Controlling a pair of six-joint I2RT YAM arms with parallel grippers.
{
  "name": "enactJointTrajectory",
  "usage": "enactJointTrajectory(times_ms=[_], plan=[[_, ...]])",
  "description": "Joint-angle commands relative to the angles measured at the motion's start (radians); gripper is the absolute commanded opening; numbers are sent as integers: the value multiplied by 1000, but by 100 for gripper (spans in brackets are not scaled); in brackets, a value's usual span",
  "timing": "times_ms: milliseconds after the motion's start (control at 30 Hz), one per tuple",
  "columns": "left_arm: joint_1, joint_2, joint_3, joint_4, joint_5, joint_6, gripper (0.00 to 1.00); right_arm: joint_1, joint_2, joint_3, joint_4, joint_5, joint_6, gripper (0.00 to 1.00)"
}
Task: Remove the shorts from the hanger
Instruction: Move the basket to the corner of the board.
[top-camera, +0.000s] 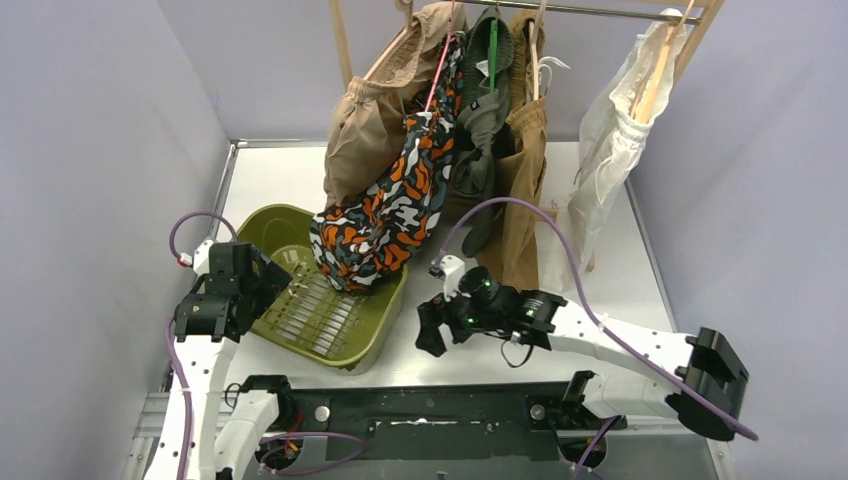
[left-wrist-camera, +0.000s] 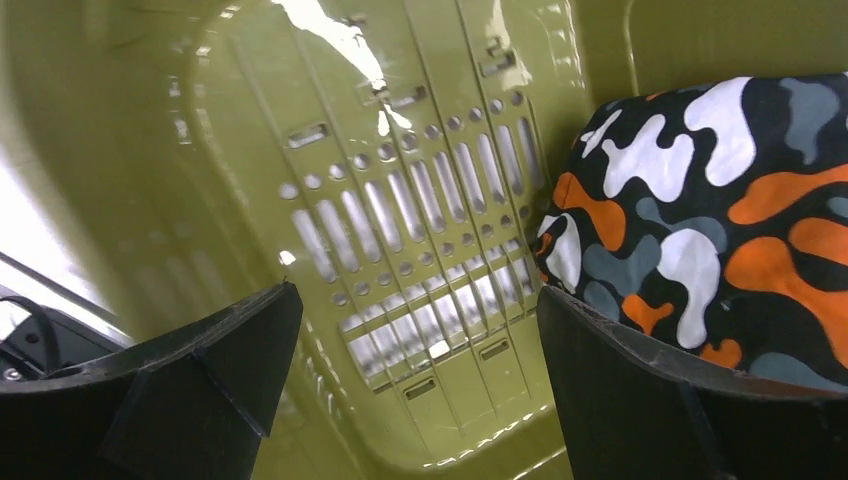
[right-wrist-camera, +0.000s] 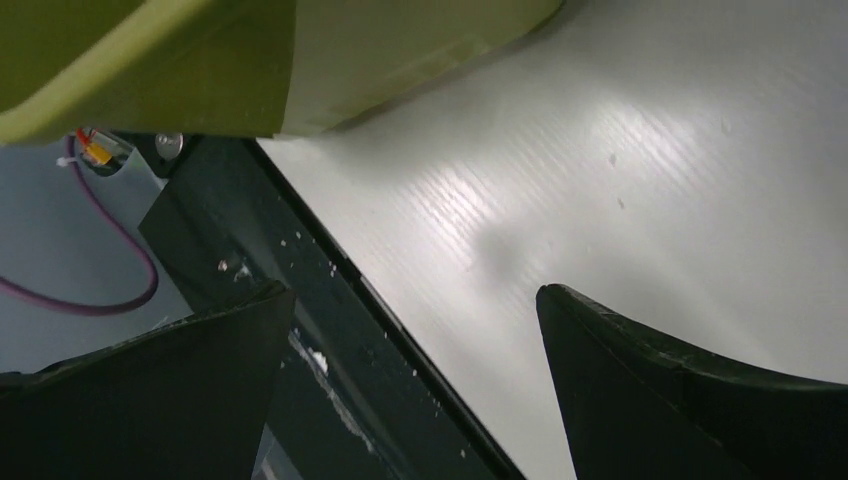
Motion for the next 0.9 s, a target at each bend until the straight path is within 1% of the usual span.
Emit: enactJointTrajectory(times_ms=[0,67,133,300,400,533,700,800,867], plan=[[11,-16,-88,75,52,-65,88,46,91,114,184,137,-86,98],[11,-4,-100,114,39,-53,86,53,128,144,212,174,-128,98],[12,19,-80,131,18,-27,85,55,163,176,228,205,-165,98],[13,77,24,173,-45,82,85,57,221,251,218,224,-217,98],[14,128,114,165,-84,142,87,59,235,267,215,214,-226,98],[14,178,273,58,-149,158,92,63,226,264,212,232,-224,98],[14,155,429,-107,-245,146,93,65,175,255,200,284,-222,98],[14,124,455,-179,-262,127,94,69,110,273,181,266,-225,98],[14,101,435,-217,-258,106,94,71,50,275,197,202,-237,98]])
